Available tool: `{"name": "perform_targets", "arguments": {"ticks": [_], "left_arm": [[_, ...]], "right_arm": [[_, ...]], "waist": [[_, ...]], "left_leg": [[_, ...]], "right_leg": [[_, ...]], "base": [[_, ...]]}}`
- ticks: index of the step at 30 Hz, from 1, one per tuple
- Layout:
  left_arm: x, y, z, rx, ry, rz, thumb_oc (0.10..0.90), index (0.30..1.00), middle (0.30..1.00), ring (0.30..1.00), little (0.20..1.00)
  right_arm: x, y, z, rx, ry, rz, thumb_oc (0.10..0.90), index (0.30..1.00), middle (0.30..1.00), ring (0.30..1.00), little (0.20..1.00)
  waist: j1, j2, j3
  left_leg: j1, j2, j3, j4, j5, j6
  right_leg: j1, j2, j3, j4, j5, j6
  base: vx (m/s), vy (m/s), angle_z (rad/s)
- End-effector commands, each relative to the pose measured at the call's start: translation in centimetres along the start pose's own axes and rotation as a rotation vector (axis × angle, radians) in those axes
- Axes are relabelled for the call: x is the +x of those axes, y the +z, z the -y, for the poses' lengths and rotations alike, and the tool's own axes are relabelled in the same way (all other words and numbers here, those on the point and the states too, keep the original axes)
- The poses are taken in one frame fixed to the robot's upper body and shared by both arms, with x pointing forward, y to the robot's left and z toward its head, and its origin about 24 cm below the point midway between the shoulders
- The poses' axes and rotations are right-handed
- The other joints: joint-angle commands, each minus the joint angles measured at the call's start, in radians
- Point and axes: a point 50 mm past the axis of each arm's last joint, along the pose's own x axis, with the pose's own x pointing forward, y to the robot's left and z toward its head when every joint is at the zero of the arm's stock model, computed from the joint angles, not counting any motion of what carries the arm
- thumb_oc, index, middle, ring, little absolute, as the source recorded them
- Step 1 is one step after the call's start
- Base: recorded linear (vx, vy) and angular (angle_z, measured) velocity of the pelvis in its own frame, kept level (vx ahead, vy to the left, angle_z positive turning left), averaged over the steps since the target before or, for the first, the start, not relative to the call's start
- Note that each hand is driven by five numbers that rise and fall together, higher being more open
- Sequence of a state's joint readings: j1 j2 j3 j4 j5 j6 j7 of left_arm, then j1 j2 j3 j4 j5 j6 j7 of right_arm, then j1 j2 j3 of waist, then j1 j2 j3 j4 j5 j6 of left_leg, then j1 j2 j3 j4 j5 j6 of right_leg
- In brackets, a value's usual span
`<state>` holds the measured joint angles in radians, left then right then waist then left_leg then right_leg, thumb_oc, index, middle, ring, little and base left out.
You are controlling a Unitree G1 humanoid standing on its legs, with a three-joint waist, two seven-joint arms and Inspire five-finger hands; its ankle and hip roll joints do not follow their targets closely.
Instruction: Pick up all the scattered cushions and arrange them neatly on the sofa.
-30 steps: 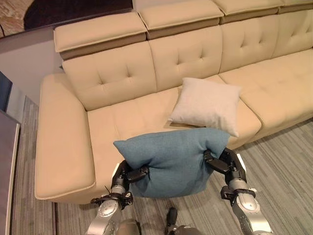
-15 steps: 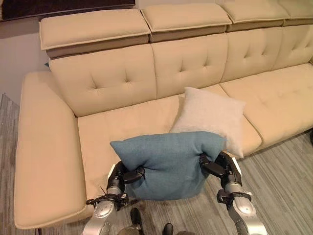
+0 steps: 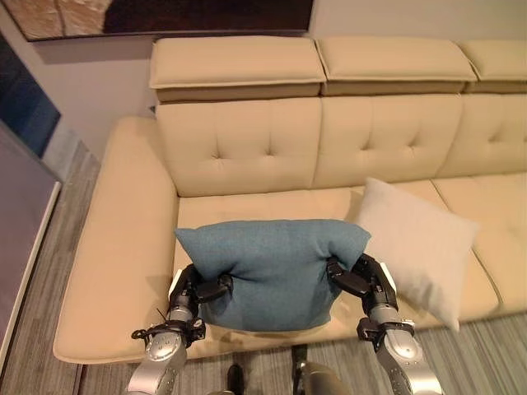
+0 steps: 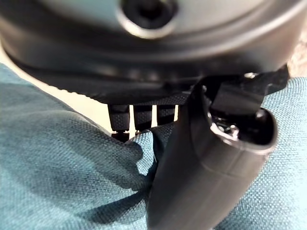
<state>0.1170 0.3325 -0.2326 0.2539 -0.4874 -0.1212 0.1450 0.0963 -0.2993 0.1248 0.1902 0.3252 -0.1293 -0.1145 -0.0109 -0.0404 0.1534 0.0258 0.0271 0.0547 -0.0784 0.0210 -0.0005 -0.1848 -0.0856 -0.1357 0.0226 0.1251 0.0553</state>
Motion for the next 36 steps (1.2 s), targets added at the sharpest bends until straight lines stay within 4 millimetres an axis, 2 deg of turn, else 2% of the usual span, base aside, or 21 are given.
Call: {"name": "perform_targets", "arguments": {"ticks": [1, 2, 3, 4, 6, 7, 9, 12, 17, 21, 25, 26, 27, 29, 30, 33, 34, 35, 36], "left_arm": [[1.0, 8.4, 5.5, -0.076, -0.244, 0.421, 0.4, 0.3, 0.3, 0.3, 0.3], [1.2, 8.8, 6.0, -0.087, -0.258, 0.437, 0.4, 0.3, 0.3, 0.3, 0.3], [1.2, 8.9, 6.2, -0.095, -0.259, 0.438, 0.4, 0.3, 0.3, 0.3, 0.3], [1.4, 9.1, 6.4, -0.099, -0.258, 0.444, 0.4, 0.3, 0.3, 0.3, 0.3], [1.4, 9.2, 6.4, -0.098, -0.254, 0.446, 0.4, 0.3, 0.3, 0.3, 0.3], [1.5, 9.4, 6.2, -0.081, -0.239, 0.455, 0.4, 0.3, 0.3, 0.3, 0.3], [1.5, 9.9, 6.0, -0.072, -0.222, 0.479, 0.4, 0.3, 0.3, 0.3, 0.3], [1.3, 9.6, 5.8, -0.078, -0.216, 0.468, 0.4, 0.3, 0.3, 0.3, 0.3], [1.2, 9.4, 4.9, -0.054, -0.197, 0.463, 0.4, 0.3, 0.3, 0.3, 0.3], [1.5, 10.4, 5.0, -0.031, -0.197, 0.502, 0.4, 0.3, 0.3, 0.3, 0.3], [2.3, 13.2, 6.2, -0.018, -0.216, 0.603, 0.4, 0.3, 0.3, 0.3, 0.3], [2.3, 13.2, 6.3, -0.018, -0.216, 0.606, 0.4, 0.3, 0.3, 0.3, 0.3], [3.0, 16.6, 8.1, -0.019, -0.233, 0.726, 0.4, 0.3, 0.3, 0.3, 0.3], [3.3, 18.9, 9.1, -0.012, -0.231, 0.806, 0.4, 0.3, 0.3, 0.3, 0.3], [3.3, 18.9, 9.1, -0.012, -0.231, 0.809, 0.4, 0.3, 0.3, 0.3, 0.3], [3.7, 22.8, 10.3, 0.016, -0.218, 0.929, 0.4, 0.3, 0.3, 0.3, 0.3], [3.8, 24.6, 10.7, 0.033, -0.198, 0.985, 0.4, 0.3, 0.3, 0.3, 0.3], [3.8, 24.7, 10.7, 0.033, -0.198, 0.987, 0.4, 0.3, 0.3, 0.3, 0.3], [3.8, 25.8, 10.9, 0.04, -0.185, 1.019, 0.4, 0.3, 0.3, 0.3, 0.3]], "right_arm": [[1.1, 6.4, -1.4, 0.056, 0.079, 0.329, 0.4, 0.3, 0.3, 0.3, 0.3], [1.1, 6.8, -1.1, 0.043, 0.071, 0.344, 0.4, 0.3, 0.3, 0.3, 0.3], [1.1, 6.9, -0.9, 0.036, 0.067, 0.348, 0.4, 0.3, 0.3, 0.3, 0.3], [1.3, 7.2, -0.8, 0.013, 0.063, 0.358, 0.4, 0.3, 0.3, 0.3, 0.3], [1.4, 7.4, -0.8, 0.004, 0.063, 0.362, 0.4, 0.3, 0.3, 0.3, 0.3], [1.6, 7.7, -1.1, 0.01, 0.068, 0.373, 0.4, 0.3, 0.3, 0.3, 0.3], [1.7, 8.0, -1.3, 0.019, 0.07, 0.386, 0.4, 0.3, 0.3, 0.3, 0.3], [1.7, 8.3, -1.3, -0.008, 0.074, 0.4, 0.4, 0.3, 0.3, 0.3, 0.3], [1.9, 8.9, -1.8, -0.017, 0.086, 0.418, 0.4, 0.3, 0.3, 0.3, 0.3], [2.4, 10.3, -2.2, -0.029, 0.087, 0.475, 0.4, 0.3, 0.3, 0.3, 0.3], [3.4, 13.2, -3.2, -0.064, 0.083, 0.59, 0.4, 0.3, 0.3, 0.3, 0.3], [3.4, 13.3, -3.2, -0.064, 0.083, 0.592, 0.4, 0.3, 0.3, 0.3, 0.3], [4.3, 16.5, -4.5, -0.094, 0.079, 0.704, 0.4, 0.3, 0.3, 0.3, 0.3], [4.8, 18.6, -5.6, -0.109, 0.08, 0.779, 0.4, 0.3, 0.3, 0.3, 0.3], [4.8, 18.7, -5.6, -0.108, 0.08, 0.781, 0.4, 0.3, 0.3, 0.3, 0.3], [5.5, 22.4, -6.7, -0.158, 0.07, 0.895, 0.4, 0.3, 0.3, 0.3, 0.3], [5.7, 24.4, -7.2, -0.176, 0.061, 0.952, 0.4, 0.3, 0.3, 0.3, 0.3], [5.7, 24.4, -7.2, -0.176, 0.061, 0.954, 0.4, 0.3, 0.3, 0.3, 0.3], [5.7, 25.5, -7.6, -0.189, 0.055, 0.987, 0.4, 0.3, 0.3, 0.3, 0.3]], "waist": [[-0.022, -0.027, -0.078], [-0.027, -0.032, -0.071], [-0.032, -0.033, -0.069], [-0.033, -0.033, -0.072], [-0.034, -0.035, -0.073], [-0.027, -0.042, -0.077], [-0.019, -0.044, -0.075], [-0.018, -0.027, -0.088], [-0.005, -0.018, -0.098], [-0.001, -0.014, -0.096], [-0.002, -0.007, -0.076], [-0.002, -0.007, -0.076], [-0.002, -0.004, -0.047], [-0.001, -0.005, -0.031], [-0.001, -0.005, -0.033], [0.0, -0.008, -0.017], [0.001, -0.011, -0.009], [0.001, -0.011, -0.008], [0.001, -0.012, -0.003]], "left_leg": [[-0.059, -0.024, 0.066, 0.108, -0.07, -0.032], [-0.095, -0.011, 0.072, 0.19, -0.087, -0.048], [-0.114, -0.003, 0.077, 0.228, -0.093, -0.051], [-0.131, 0.025, 0.094, 0.242, -0.079, -0.06], [-0.135, 0.038, 0.101, 0.234, -0.067, -0.063], [-0.157, 0.065, 0.093, 0.216, -0.039, -0.071], [-0.172, 0.078, 0.063, 0.208, -0.029, -0.078], [-0.148, 0.07, 0.038, 0.183, -0.033, -0.079], [-0.118, 0.038, 0.065, 0.171, -0.06, -0.057], [-0.131, 0.018, 0.084, 0.175, -0.078, -0.044], [-0.195, 0.008, 0.096, 0.194, -0.087, -0.04], [-0.199, 0.009, 0.096, 0.196, -0.087, -0.039], [-0.266, 0.008, 0.097, 0.205, -0.081, -0.041], [-0.305, 0.008, 0.099, 0.212, -0.08, -0.041], [-0.31, 0.007, 0.099, 0.21, -0.075, -0.041], [-0.362, 0.008, 0.1, 0.208, -0.057, -0.042], [-0.377, 0.011, 0.101, 0.204, -0.051, -0.046], [-0.378, 0.011, 0.101, 0.205, -0.05, -0.046], [-0.386, 0.014, 0.098, 0.199, -0.043, -0.047]], "right_leg": [[0.127, -0.004, -0.021, 0.008, -0.145, 0.068], [0.149, -0.009, -0.057, 0.0, -0.157, 0.055], [0.159, -0.011, -0.072, -0.002, -0.162, 0.05], [0.176, -0.012, -0.095, -0.007, -0.171, 0.047], [0.184, -0.014, -0.1, -0.011, -0.172, 0.049], [0.192, -0.019, -0.097, -0.013, -0.176, 0.053], [0.196, -0.016, -0.086, -0.009, -0.187, 0.05], [0.211, -0.016, -0.072, 0.007, -0.208, 0.048], [0.216, -0.046, -0.046, 0.033, -0.218, 0.059], [0.195, -0.066, -0.04, 0.041, -0.217, 0.07], [0.133, -0.081, -0.033, 0.046, -0.203, 0.077], [0.13, -0.081, -0.033, 0.047, -0.204, 0.077], [0.056, -0.087, -0.027, 0.053, -0.186, 0.076], [0.011, -0.087, -0.023, 0.06, -0.177, 0.076], [0.007, -0.087, -0.023, 0.059, -0.173, 0.076], [-0.054, -0.086, -0.022, 0.062, -0.153, 0.077], [-0.074, -0.085, -0.021, 0.064, -0.147, 0.078], [-0.075, -0.085, -0.021, 0.064, -0.147, 0.078], [-0.088, -0.084, -0.019, 0.064, -0.143, 0.078]], "base": [[0.01, -0.197, 0.67], [0.0, -0.167, 0.69], [0.03, -0.112, 1.01], [0.06, -0.009, 0.66], [0.08, 0.022, 0.35], [0.12, 0.029, 0.23], [0.14, 0.049, 0.22], [0.16, 0.102, -0.39], [0.17, 0.15, -0.34], [0.05, 0.098, -0.01], [-0.05, 0.057, -0.01], [-0.21, 0.039, 0.02], [-0.21, 0.022, 0.03], [-0.18, 0.009, 0.08], [-0.1, -0.003, 0.12], [-0.1, -0.017, 0.02], [-0.06, -0.024, -0.06], [-0.04, -0.036, -0.09], [-0.04, -0.043, -0.08]]}}
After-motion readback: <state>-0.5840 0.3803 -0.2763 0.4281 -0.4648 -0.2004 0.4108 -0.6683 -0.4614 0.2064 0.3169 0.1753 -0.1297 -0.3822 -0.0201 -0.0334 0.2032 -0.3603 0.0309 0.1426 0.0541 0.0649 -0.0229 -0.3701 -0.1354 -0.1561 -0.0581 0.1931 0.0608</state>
